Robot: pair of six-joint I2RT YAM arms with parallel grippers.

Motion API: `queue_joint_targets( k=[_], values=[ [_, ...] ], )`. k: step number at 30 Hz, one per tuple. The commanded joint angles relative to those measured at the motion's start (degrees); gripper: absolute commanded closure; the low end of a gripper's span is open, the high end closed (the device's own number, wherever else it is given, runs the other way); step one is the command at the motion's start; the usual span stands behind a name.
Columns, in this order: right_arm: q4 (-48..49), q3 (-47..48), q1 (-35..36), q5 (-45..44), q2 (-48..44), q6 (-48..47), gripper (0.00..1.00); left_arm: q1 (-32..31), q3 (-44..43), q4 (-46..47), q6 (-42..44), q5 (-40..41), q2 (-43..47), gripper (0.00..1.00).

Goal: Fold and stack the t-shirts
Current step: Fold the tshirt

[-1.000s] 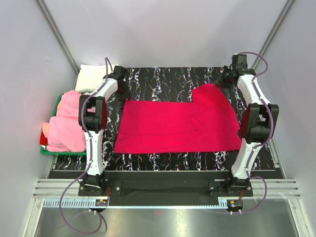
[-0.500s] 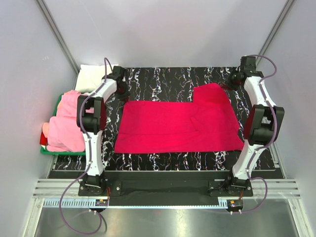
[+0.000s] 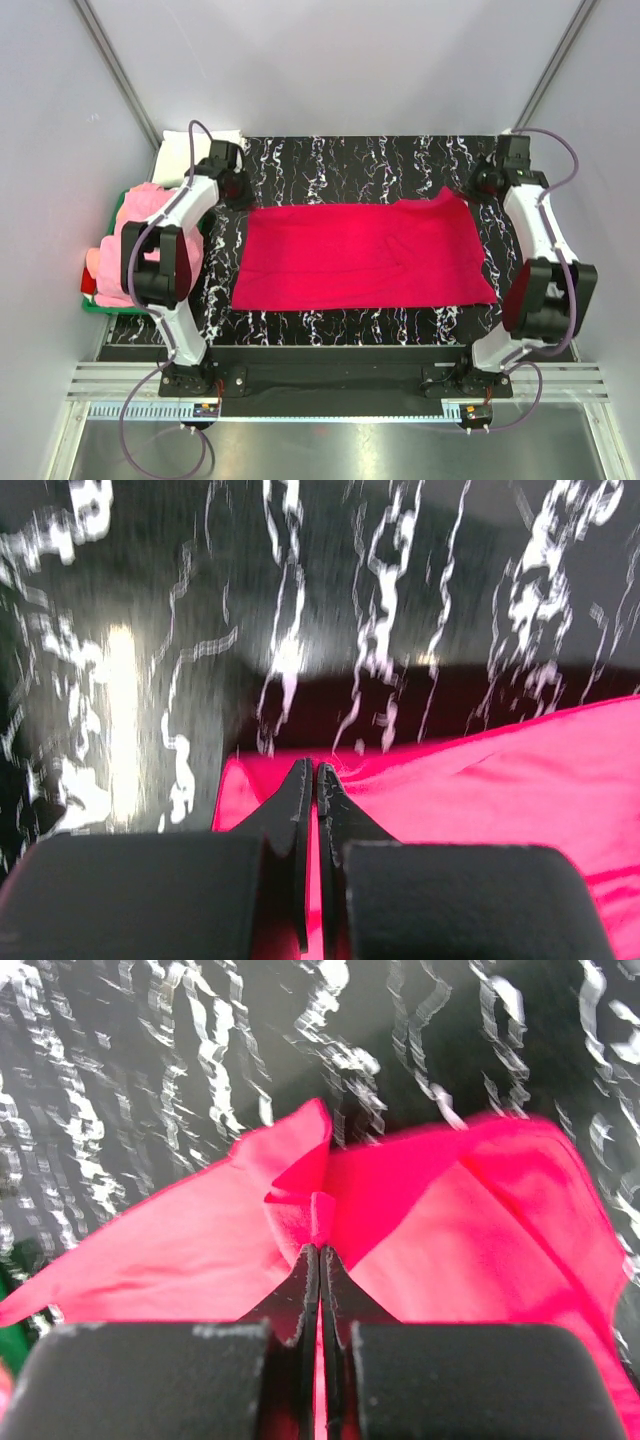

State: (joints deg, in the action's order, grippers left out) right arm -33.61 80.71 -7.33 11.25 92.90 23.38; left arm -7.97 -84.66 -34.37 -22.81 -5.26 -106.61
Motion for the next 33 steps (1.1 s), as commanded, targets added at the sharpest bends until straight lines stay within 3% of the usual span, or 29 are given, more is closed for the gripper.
queue_joint_targets(
  k=[1, 5, 10, 32, 33],
  values=[
    [0.91, -6.84, -0.49, -5.08, -8.34, 0.44, 1.0, 0.06, 6.59, 3.17, 0.57, -1.51, 6.48, 1.0],
    [2.05, -16.79, -0.75, -8.95, -18.95, 2.98, 1.0, 0.14, 14.49, 4.83, 0.04, -1.42, 11.94, 1.0],
    [2.67, -26.29, -1.89, -13.62, -25.75, 6.5, 1.0, 0.06, 21.29, 5.89, -0.57, -1.42, 16.6, 1.0],
    [-3.31, -41.59, -7.52, -20.29, -38.74, 18.28, 1.0, 0.14, 32.98, -0.51, -2.85, 3.67, 27.59, 1.0],
    [-3.57, -42.64, -8.3, -20.47, -39.81, 19.42, 0.9, 0.14, 33.33, -1.39, -3.03, 3.67, 27.68, 0.93]
  ],
)
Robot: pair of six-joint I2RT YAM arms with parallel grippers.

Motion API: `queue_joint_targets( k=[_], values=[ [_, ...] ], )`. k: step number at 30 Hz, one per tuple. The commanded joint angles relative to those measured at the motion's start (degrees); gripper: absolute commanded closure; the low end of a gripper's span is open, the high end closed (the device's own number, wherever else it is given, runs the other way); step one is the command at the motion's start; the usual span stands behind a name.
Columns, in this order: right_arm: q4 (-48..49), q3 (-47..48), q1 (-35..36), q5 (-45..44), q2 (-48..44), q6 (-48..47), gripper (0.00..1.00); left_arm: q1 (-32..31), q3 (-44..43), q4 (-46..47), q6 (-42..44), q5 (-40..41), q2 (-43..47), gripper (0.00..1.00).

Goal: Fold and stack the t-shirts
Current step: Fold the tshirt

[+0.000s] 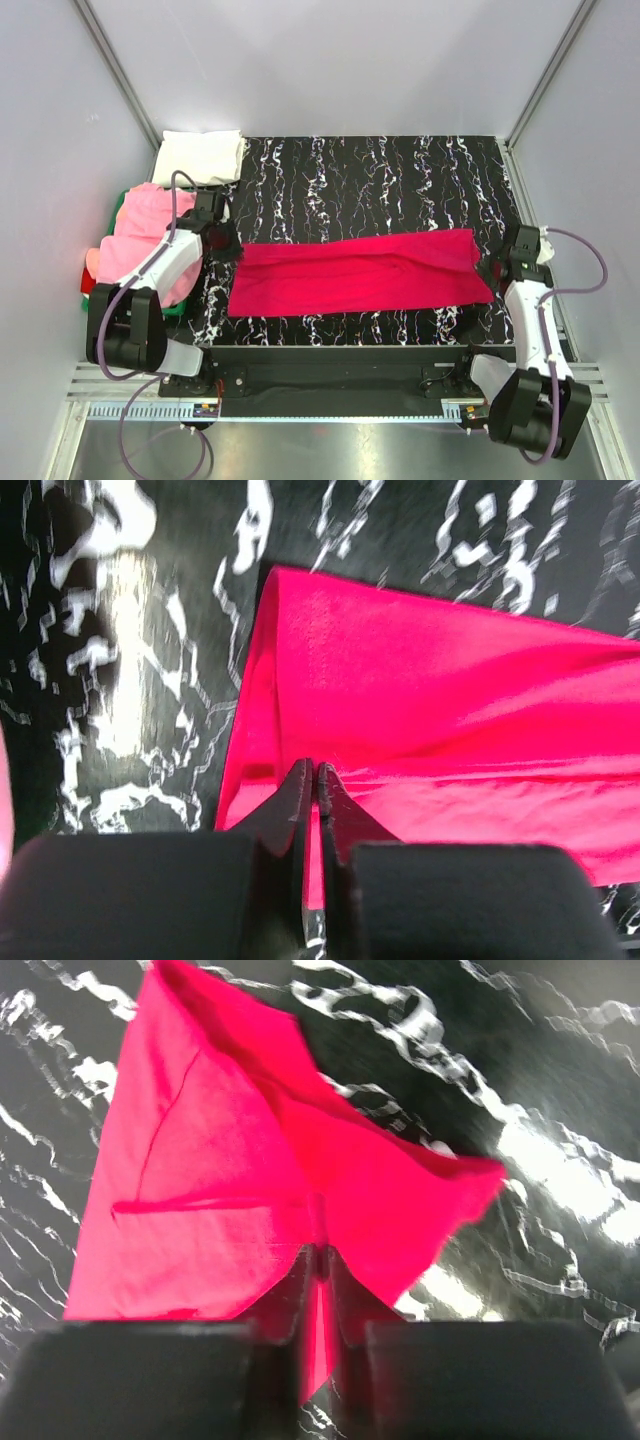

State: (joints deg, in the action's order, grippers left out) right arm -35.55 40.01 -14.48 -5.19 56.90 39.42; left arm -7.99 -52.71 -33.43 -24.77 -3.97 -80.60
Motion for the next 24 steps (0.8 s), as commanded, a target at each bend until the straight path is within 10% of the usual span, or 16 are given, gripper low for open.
queue_joint_targets(
  k=[1, 3, 4, 14, 24],
  values=[
    [-1.89, -2.82, -1.77, -4.04, -5.56, 3.91, 0.44, 0.25, 1.64, -4.69, -1.15, 1.95, 1.76, 0.71],
    [-3.03, -2.4, -3.26, -5.61, -6.8, 5.91, 0.01, 0.43, 3.4, -5.85, -0.72, 0.9, 3.33, 0.33],
    [-2.86, -2.13, -3.8, -5.53, -6.81, 6.28, 0.01, 0.52, 3.75, -6.64, -0.63, 0.63, 4.21, 0.15],
    [11.37, 3.58, 0.57, 17.12, 8.99, -3.98, 0.12, 0.61, 1.72, -7.36, 6.31, -1.92, 14.85, 0.13],
    [10.68, 19.03, 10.78, 20.66, 35.53, -11.11, 0.2, 0.43, 2.87, -4.98, 6.84, -5.87, 16.79, 0.14]
  ],
)
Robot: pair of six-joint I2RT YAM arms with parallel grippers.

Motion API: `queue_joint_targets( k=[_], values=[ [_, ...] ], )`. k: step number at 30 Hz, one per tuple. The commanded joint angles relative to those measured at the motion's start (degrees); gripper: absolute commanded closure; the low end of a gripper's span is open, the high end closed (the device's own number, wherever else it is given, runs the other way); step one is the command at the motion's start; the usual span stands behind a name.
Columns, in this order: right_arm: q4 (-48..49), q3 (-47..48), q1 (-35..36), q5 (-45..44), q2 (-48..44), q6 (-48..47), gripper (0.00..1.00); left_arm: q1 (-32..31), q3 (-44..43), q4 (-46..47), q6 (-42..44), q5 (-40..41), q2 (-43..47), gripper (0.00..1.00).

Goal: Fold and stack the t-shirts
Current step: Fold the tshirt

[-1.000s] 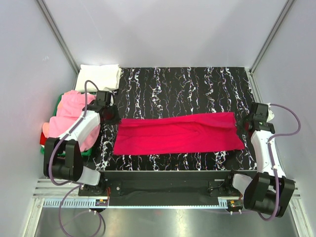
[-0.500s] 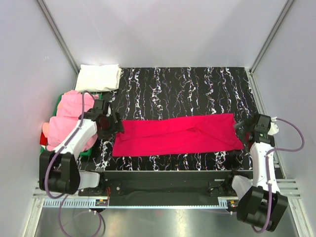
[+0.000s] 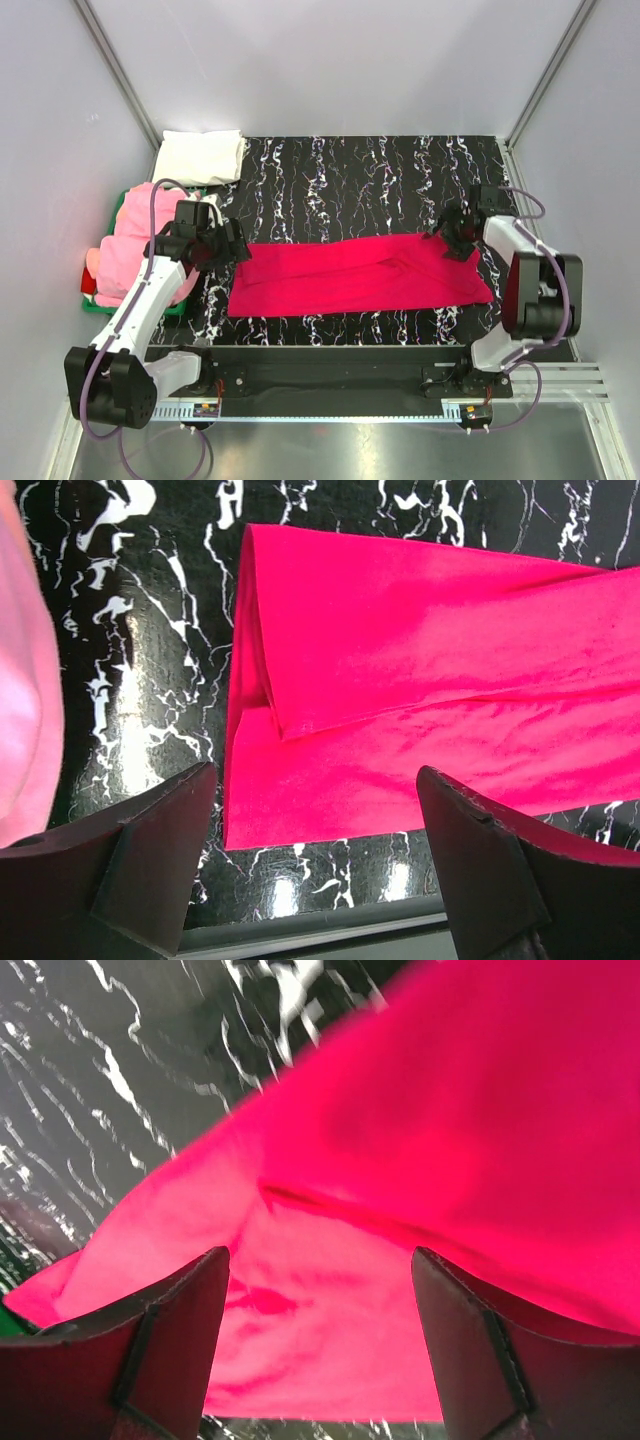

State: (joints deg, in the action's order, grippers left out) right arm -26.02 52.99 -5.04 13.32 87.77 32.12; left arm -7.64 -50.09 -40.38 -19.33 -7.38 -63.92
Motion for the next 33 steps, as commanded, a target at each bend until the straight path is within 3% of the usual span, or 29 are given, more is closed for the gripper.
queue_joint_targets(
  k=[1, 6, 18, 21, 25, 26, 29, 33],
  values=[
    [0.63, 7.38, 1.69, 1.54, 6.0, -4.17, 0.2, -0.01, 0.34, 1.97, 1.4, -2.55, 0.2, 0.14],
    [-4.03, 14.32, 4.15, -1.01, 11.98, -5.93, 0.22, -0.01, 0.51, 2.24, 1.23, -2.38, 1.17, 0.14],
    [-5.53, 14.42, 8.73, -4.62, 16.21, -6.63, 0.37, -0.01, 0.43, 1.97, 1.4, -2.2, 1.61, 0.15],
    [-5.27, 13.19, 9.17, -5.85, 15.16, -6.28, 0.46, -0.01, 0.43, 1.97, 1.4, -2.12, 1.69, 0.15],
    [-5.97, 12.4, 9.08, -8.21, 13.93, -6.28, 0.68, -0.01, 0.43, 1.97, 1.4, -2.29, 1.52, 0.15],
    [-6.15, 12.22, 9.17, -8.57, 13.66, -6.28, 0.8, -0.01, 0.43, 1.97, 1.49, -2.29, 1.43, 0.15],
    [-7.46, 12.05, 9.17, -9.98, 12.52, -6.54, 0.93, -0.01, 0.43, 1.97, 1.49, -2.03, 1.43, 0.15],
    [-8.6, 11.08, 9.34, -10.59, 9.54, -6.81, 1.0, -0.01, 0.43, 1.97, 1.4, -1.85, 1.52, 0.15]
  ],
)
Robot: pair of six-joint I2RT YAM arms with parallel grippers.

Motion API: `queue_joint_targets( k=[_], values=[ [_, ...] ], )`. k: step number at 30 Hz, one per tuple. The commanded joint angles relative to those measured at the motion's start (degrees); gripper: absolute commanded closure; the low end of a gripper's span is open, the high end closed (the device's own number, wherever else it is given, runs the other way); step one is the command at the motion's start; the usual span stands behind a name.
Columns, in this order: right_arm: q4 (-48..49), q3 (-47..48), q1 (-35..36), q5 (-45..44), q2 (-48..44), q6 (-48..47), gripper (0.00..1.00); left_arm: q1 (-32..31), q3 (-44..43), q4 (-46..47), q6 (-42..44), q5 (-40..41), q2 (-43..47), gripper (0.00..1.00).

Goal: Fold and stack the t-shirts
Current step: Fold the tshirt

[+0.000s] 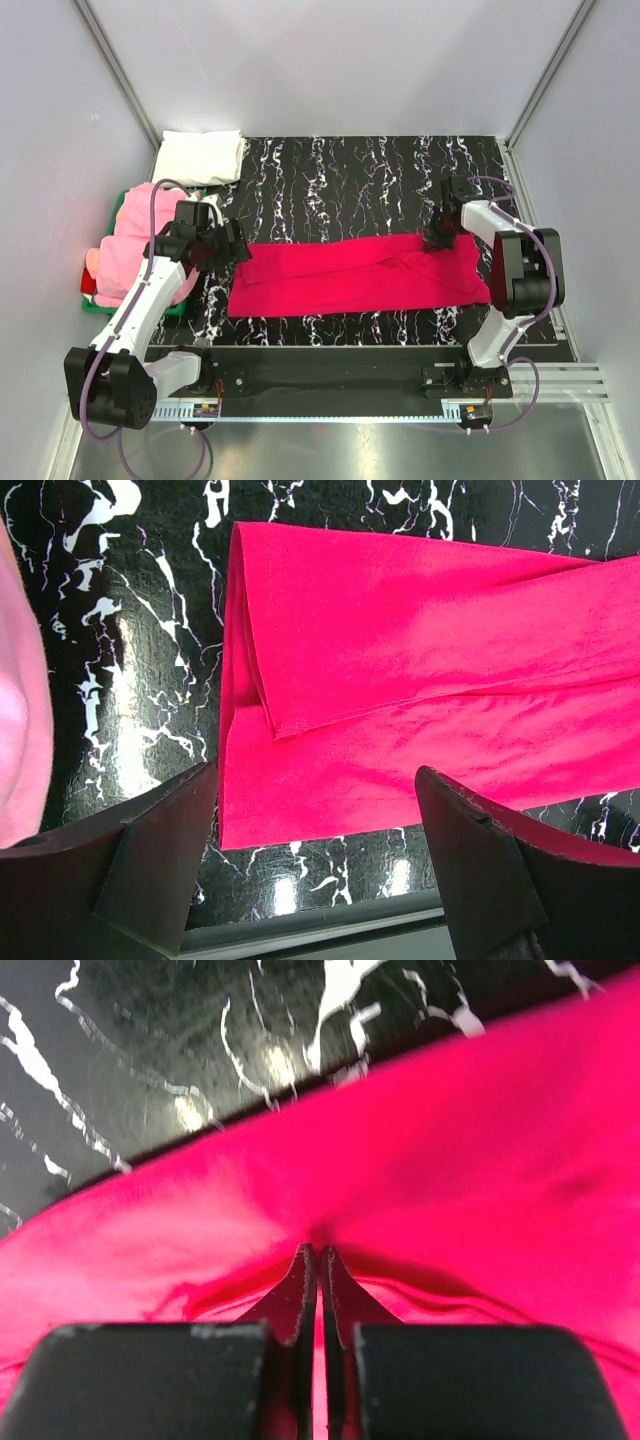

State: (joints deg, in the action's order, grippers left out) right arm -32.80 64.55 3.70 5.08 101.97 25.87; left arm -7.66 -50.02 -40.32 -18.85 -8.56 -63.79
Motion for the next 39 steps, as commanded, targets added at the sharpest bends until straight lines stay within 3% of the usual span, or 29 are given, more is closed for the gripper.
queue_joint_targets(
  k=[1, 10, 13, 15, 16, 17, 18, 19, 20, 24, 30, 35, 39],
  values=[
    [-2.7, -0.74, 1.04, -3.49, -5.29, -0.56, 1.0, 0.01, 0.36, 1.82, 0.92, -0.76, 1.3, 0.15],
    [-7.98, -6.18, 3.76, -2.45, -14.86, 0.14, 1.0, 0.01, 0.27, 1.82, 0.92, -0.5, 1.39, 0.15],
    [-10.26, -14.68, 5.78, -1.31, -21.09, 3.03, 1.0, 0.1, 0.27, 1.91, 0.92, -0.32, 1.47, 0.15],
    [-10.97, -15.95, 12.42, -0.34, -27.57, 6.2, 0.97, 0.01, 0.27, 1.82, 0.92, -0.23, 1.39, 0.15],
    [-12.63, -16.04, 14.03, 0.36, -29.18, 11.0, 0.91, 0.1, 0.27, 1.82, 0.83, -0.06, 1.13, 0.15],
    [-12.82, -16.56, 15.18, 1.76, -31.55, 12.7, 0.57, 0.1, -0.07, 1.82, 0.83, 0.64, 0.95, 0.15],
    [-13.25, -16.48, 16.32, 2.38, -32.27, 14.02, 0.37, 0.19, -0.34, 1.73, 0.92, 1.08, 0.43, 0.15],
    [-15.52, -15.52, 16.6, 1.43, -32.8, 16.38, 0.25, 0.19, -0.69, 1.73, 0.75, 1.96, -0.71, 0.15],
    [-16.67, -14.64, 16.51, -0.23, -33.5, 17.1, 0.17, 0.19, -1.13, 2.08, 0.66, 1.36, -1.68, 0.15],
    [-18.09, -10.25, 16.07, -11.56, -32.12, 17.9, 0.06, -2.44, -3.32, 4.45, -1.71, 0.73, -8.35, 0.17],
    [-12.75, -9.18, 8.88, -11.43, -21.56, 16.41, 0.06, -12.45, -10.35, 5.33, -4.52, 3.81, -21.19, 0.2],
    [-6.41, -9.28, 4.3, -12.55, -12.78, 16.15, 0.07, -13.7, -12.99, 6.04, -5.32, 4.6, -29.71, 0.2],
    [-5.09, -4.01, 2.98, -11.42, -0.48, 15.44, 0.07, -13.7, -15.02, 3.5, -6.02, 6.18, -37.96, 0.2]
  ],
)
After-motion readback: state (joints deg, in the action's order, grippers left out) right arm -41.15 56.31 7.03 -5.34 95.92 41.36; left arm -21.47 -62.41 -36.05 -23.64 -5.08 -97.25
